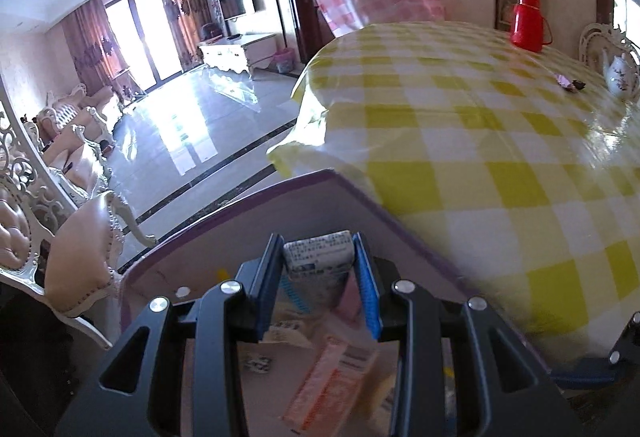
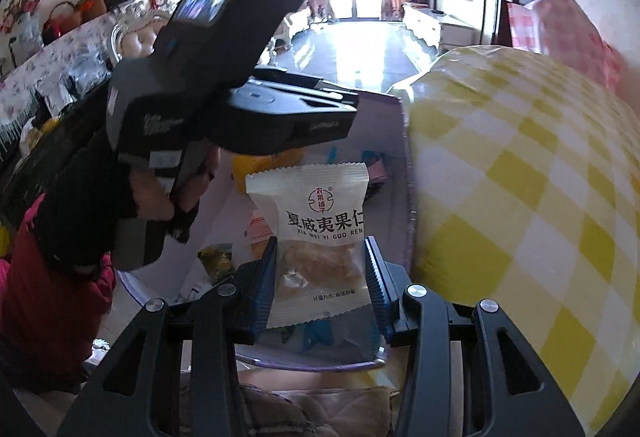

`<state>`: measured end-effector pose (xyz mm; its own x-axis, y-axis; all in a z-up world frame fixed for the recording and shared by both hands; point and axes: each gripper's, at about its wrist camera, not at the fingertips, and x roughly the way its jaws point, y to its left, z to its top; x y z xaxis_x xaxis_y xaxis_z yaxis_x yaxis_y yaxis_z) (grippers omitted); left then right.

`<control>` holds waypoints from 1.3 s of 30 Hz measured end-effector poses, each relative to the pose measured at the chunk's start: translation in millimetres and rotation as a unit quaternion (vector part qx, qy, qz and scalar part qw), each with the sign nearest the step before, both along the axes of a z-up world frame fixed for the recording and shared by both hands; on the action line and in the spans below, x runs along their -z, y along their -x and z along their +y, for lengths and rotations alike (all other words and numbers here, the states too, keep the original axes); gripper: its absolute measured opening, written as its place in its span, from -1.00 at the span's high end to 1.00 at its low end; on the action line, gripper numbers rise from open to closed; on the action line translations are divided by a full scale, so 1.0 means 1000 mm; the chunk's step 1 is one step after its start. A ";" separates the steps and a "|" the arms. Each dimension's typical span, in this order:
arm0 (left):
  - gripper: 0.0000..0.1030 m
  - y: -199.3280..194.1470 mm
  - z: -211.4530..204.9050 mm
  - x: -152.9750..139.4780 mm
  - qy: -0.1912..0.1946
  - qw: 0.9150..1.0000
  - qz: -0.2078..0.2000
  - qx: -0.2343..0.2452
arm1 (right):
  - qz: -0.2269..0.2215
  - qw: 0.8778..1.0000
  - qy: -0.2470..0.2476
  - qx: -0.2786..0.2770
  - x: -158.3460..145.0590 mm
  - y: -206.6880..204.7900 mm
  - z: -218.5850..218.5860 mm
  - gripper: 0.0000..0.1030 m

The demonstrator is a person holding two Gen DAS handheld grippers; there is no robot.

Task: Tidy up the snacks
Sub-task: 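Open both grippers to drop the candy and packet into the box, then move both open grippers back over the table toward the last snacks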

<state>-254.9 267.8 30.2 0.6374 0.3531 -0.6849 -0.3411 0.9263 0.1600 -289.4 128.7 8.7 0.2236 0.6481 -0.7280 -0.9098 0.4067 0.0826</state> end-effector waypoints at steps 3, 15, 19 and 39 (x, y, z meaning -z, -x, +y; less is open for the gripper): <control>0.30 0.001 0.006 0.002 -0.005 1.000 0.006 -0.006 | 0.001 1.000 0.008 -0.008 0.005 -0.003 0.007 0.19; 0.28 -0.001 0.010 0.008 -0.020 0.999 0.032 -0.009 | 0.008 0.999 0.015 -0.033 0.019 0.007 0.019 0.19; -0.24 -0.001 0.013 0.007 -0.030 0.999 0.033 -0.024 | 0.009 0.999 -0.008 -0.053 0.013 0.016 0.014 -0.06; -0.97 -0.070 -0.086 -0.029 0.048 0.994 0.005 0.093 | 0.072 0.949 -0.137 0.274 -0.019 -0.120 -0.179 -0.69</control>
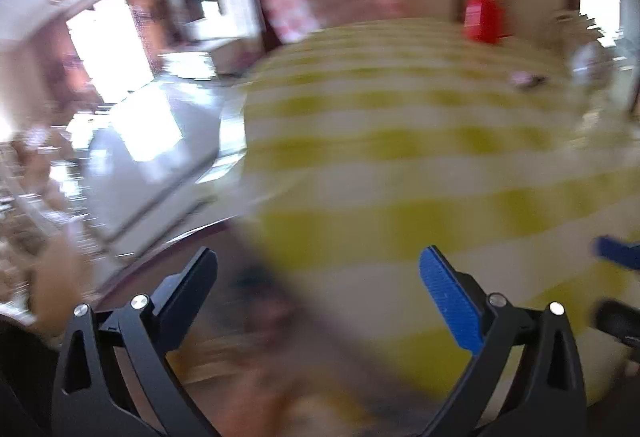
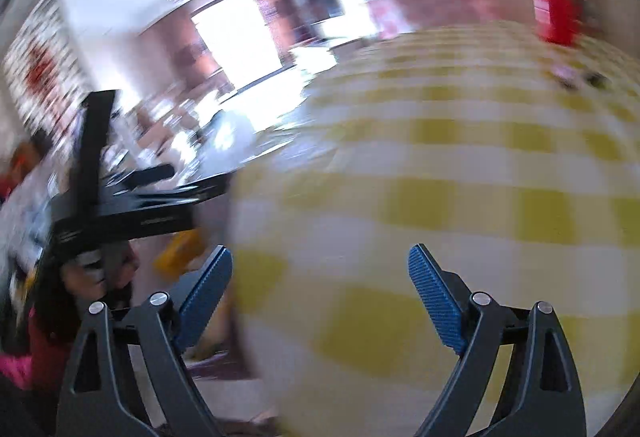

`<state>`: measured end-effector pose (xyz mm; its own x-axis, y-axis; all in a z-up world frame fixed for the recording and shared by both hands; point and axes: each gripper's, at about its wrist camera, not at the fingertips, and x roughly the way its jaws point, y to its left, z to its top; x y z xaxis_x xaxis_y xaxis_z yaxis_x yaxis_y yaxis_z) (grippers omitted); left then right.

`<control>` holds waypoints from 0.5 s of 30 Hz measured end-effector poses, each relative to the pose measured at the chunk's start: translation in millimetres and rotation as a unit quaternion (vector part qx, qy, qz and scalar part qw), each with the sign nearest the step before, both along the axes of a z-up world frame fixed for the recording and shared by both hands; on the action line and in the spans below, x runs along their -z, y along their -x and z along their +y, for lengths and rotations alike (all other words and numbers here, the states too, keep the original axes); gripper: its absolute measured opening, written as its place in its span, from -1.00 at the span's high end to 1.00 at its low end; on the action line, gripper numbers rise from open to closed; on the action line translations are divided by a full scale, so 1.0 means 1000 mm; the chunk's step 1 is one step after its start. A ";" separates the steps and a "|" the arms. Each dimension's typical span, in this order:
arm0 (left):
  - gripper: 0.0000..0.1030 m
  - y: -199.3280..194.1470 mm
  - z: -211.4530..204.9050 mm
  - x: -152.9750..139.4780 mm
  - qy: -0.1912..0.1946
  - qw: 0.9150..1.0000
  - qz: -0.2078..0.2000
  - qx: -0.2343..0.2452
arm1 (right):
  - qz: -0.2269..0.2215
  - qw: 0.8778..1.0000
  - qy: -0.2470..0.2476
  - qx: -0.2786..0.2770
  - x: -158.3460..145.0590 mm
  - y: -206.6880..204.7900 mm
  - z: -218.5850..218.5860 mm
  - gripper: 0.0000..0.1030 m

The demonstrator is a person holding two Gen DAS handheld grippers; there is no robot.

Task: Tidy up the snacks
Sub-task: 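Move both open grippers back over the table toward the last snacks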

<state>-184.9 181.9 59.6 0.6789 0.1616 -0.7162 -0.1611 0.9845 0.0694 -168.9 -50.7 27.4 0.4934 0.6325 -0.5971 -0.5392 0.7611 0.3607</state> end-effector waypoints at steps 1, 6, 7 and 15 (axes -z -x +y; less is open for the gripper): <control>-0.96 -0.013 -0.011 -0.002 0.023 1.000 0.000 0.018 | 0.008 0.999 0.000 0.031 0.002 -0.009 -0.018 -0.69; -0.96 -0.102 -0.087 0.002 0.101 0.992 0.007 0.079 | 0.031 0.991 0.003 0.129 0.010 -0.037 -0.080 -0.69; -0.96 -0.118 -0.100 0.005 0.119 0.989 0.010 0.090 | 0.034 0.989 0.001 0.142 0.011 -0.041 -0.092 -0.69; -0.96 -0.213 -0.168 0.028 0.239 0.967 -0.055 0.067 | 0.029 0.965 0.039 0.256 0.018 -0.101 -0.163 -0.69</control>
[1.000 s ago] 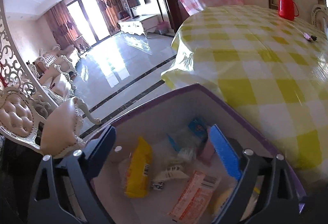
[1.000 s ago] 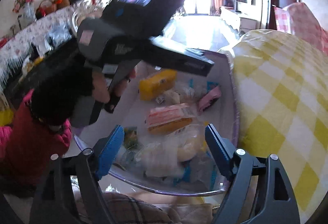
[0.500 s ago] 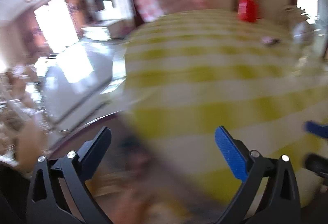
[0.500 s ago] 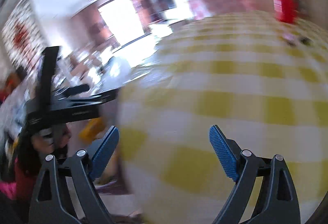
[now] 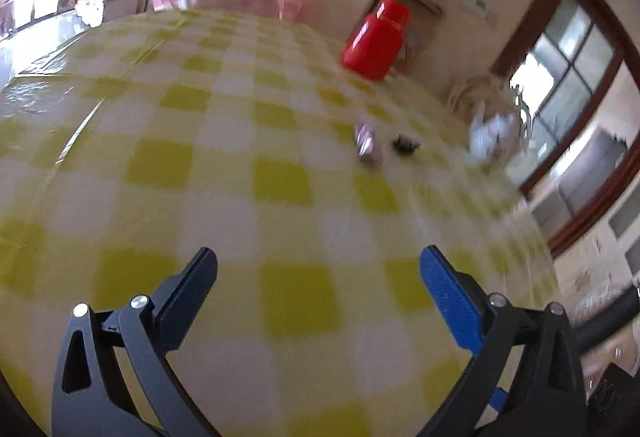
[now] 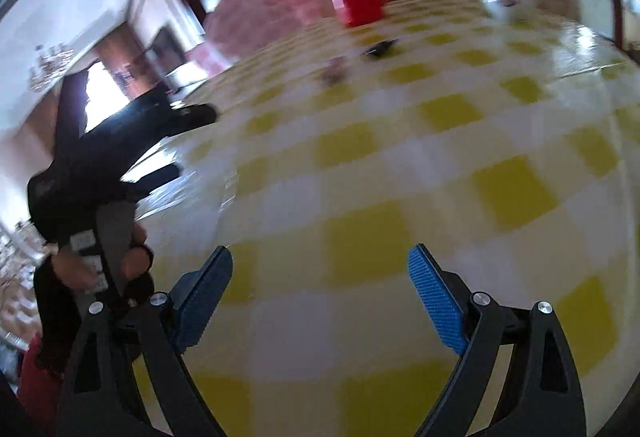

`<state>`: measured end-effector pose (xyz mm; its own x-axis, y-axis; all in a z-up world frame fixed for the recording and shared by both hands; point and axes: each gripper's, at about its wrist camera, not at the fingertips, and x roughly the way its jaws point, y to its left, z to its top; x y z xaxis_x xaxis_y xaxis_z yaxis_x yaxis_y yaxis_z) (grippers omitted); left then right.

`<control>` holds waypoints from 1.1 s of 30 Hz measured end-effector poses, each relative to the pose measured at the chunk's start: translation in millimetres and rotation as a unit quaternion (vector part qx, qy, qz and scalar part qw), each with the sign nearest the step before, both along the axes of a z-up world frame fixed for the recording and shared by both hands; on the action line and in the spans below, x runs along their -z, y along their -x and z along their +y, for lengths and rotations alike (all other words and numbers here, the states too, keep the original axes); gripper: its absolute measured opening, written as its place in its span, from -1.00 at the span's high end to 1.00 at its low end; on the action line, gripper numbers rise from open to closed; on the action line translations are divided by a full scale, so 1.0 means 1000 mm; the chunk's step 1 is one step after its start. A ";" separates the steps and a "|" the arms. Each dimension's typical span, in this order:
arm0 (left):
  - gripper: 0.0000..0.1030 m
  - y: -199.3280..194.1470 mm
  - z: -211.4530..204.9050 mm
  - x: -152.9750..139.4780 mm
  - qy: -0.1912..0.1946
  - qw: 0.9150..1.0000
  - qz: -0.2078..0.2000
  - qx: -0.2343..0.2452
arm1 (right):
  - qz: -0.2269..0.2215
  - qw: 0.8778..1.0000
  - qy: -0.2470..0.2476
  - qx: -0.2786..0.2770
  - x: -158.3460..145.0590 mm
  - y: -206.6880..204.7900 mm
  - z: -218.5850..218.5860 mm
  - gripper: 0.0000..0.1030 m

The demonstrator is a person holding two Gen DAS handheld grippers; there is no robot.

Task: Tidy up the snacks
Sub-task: 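Move both open grippers back over the table toward the last snacks, then grasp the black-wrapped candy with the right gripper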

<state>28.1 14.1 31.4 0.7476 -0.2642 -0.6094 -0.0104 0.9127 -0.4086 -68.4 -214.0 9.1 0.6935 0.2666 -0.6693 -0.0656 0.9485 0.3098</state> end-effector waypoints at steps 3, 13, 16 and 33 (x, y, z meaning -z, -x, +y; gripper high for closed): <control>-0.96 -0.014 -0.010 0.007 -0.010 0.999 -0.022 -0.029 | 0.020 0.999 -0.005 0.034 0.000 -0.051 -0.020 -0.69; -0.96 -0.012 0.029 0.002 0.052 0.993 -0.007 -0.101 | 0.061 0.986 -0.082 0.134 0.013 -0.251 -0.042 -0.59; -0.96 -0.010 0.033 0.002 0.056 0.992 -0.005 -0.112 | 0.053 0.988 -0.061 0.135 0.012 -0.294 -0.025 -0.59; -0.96 -0.015 0.022 0.007 0.009 0.995 0.002 -0.100 | 0.050 0.993 0.051 0.097 0.011 -0.325 -0.011 0.91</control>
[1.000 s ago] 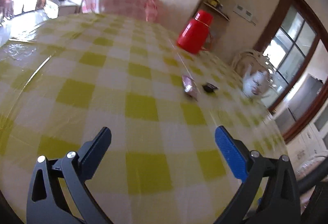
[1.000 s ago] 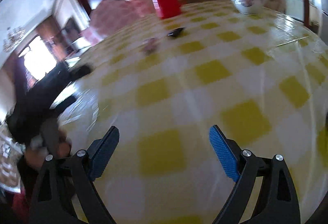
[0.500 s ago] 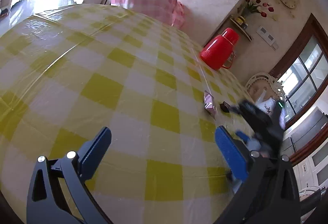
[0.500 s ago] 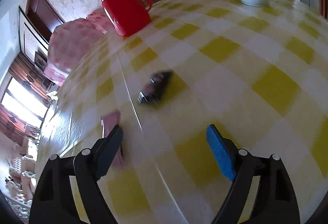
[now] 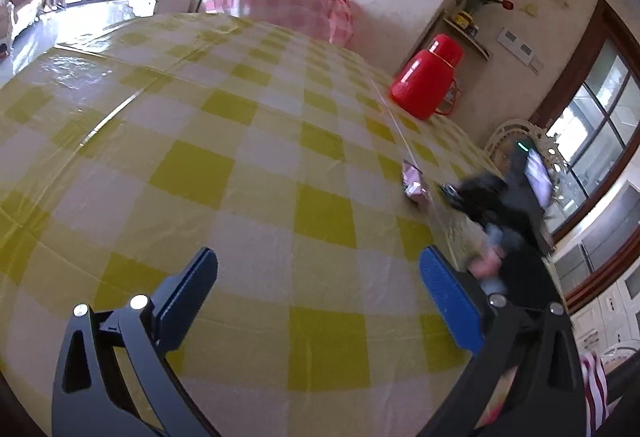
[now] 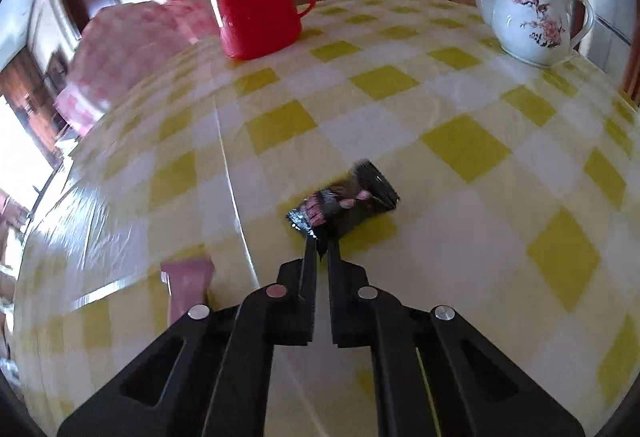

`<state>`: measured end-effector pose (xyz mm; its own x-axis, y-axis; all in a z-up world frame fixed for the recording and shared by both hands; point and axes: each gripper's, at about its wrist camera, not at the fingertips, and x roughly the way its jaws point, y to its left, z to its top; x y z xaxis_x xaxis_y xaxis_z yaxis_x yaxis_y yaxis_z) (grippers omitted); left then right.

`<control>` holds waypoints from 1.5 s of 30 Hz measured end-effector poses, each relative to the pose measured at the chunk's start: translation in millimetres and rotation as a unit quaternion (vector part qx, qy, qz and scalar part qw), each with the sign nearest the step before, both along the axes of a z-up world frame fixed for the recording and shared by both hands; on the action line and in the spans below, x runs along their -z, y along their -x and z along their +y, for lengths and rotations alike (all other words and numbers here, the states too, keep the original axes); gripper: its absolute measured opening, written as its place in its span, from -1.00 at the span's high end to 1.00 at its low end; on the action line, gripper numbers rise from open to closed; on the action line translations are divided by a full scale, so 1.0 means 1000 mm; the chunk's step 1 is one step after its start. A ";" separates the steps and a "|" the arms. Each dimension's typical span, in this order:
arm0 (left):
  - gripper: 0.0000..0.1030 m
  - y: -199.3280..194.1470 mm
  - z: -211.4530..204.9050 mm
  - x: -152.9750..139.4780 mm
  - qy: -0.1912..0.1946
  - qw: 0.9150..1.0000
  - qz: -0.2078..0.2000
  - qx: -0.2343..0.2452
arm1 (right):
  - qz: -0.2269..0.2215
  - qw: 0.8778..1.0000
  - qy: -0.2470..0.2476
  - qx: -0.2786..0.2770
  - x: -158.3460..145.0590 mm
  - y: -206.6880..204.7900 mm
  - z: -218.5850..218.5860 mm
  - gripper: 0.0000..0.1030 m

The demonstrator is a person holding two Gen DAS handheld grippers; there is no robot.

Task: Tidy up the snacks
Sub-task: 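Grasp the black-wrapped candy with the right gripper, then grasp the pink wrapped bar with the left gripper while the right holds the black candy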

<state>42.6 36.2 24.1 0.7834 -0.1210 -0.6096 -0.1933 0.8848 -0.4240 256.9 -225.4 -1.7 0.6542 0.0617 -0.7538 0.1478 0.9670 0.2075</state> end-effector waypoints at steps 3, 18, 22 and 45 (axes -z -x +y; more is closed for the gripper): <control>-0.96 -0.003 0.002 0.003 -0.001 1.000 0.008 -0.002 | -0.010 0.998 -0.034 -0.046 -0.009 0.057 -0.017 0.92; -0.96 -0.005 0.008 0.009 0.018 1.000 0.023 -0.003 | -0.001 0.982 0.097 -0.163 -0.002 0.252 -0.026 -0.36; -0.96 -0.006 0.005 0.009 0.013 1.000 0.026 0.001 | -0.032 0.981 0.111 -0.152 -0.012 0.254 -0.034 -0.74; -0.96 -0.035 -0.045 0.009 -0.032 0.994 0.037 0.100 | -0.014 0.965 0.096 -0.244 -0.002 0.224 -0.020 0.26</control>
